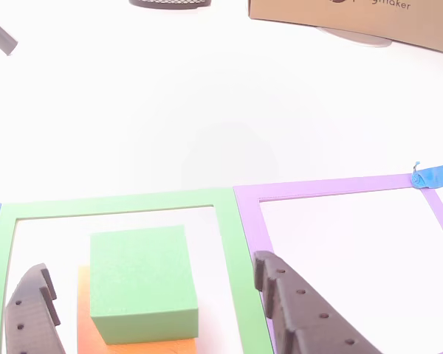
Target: Tower of hanoi
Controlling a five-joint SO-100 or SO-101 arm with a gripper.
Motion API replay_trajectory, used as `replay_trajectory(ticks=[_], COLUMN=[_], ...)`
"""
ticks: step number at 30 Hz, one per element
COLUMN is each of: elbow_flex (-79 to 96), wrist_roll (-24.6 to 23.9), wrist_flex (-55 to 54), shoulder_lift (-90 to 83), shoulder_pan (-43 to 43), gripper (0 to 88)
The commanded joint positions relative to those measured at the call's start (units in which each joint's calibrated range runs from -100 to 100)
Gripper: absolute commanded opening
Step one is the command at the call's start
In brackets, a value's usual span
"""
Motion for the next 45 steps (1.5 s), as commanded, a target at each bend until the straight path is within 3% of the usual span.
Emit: replay_trajectory(ticks=[1,45], elbow_flex=[-2.05,-1.42], wrist_roll=[0.36,0.36], wrist_flex=[-1.98,-4.58], shoulder_lift=[0.31,4.03], shoulder_pan=[0.06,-4.55], gripper=[30.1,16.7])
